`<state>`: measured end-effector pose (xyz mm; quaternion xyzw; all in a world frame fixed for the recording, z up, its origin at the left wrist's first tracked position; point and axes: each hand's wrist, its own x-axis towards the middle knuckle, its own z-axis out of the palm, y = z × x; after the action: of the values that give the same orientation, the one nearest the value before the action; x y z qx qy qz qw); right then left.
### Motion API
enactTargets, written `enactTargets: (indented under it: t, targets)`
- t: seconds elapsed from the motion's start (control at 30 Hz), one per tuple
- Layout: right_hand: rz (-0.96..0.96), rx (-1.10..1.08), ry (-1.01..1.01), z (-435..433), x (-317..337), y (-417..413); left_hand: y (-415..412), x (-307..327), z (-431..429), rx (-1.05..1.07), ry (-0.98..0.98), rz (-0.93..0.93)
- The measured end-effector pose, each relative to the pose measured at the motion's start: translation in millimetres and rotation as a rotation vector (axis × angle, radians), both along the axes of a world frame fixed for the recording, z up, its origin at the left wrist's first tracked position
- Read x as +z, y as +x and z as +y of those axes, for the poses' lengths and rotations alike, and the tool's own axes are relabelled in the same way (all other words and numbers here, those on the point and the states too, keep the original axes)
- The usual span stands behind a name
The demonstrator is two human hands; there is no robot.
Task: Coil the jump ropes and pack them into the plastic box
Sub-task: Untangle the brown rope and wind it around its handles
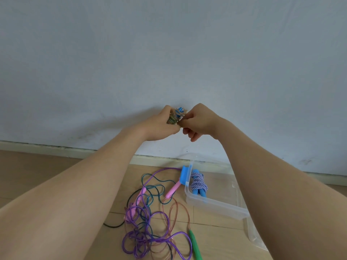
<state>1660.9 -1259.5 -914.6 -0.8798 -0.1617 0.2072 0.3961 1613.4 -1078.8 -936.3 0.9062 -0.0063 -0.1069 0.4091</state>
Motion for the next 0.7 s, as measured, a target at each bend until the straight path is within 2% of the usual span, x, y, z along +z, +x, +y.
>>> enactTargets:
  t: [0.07, 0.23, 0.43, 0.7]
  targets:
    - [0.017, -0.052, 0.103, -5, -2, 1, 0, 1, -4, 0.019, -0.079, 0.025]
    - [0.060, -0.131, 0.324, -8, -2, 4, 5, -3, -10, 0.060, -0.114, -0.017]
    - [-0.019, -0.179, 0.510, -5, 1, 3, 7, 3, -8, 0.131, -0.398, -0.056]
    - [0.190, -0.041, 0.577, -15, 1, 3, 1, 5, 1, 0.071, -0.536, 0.078]
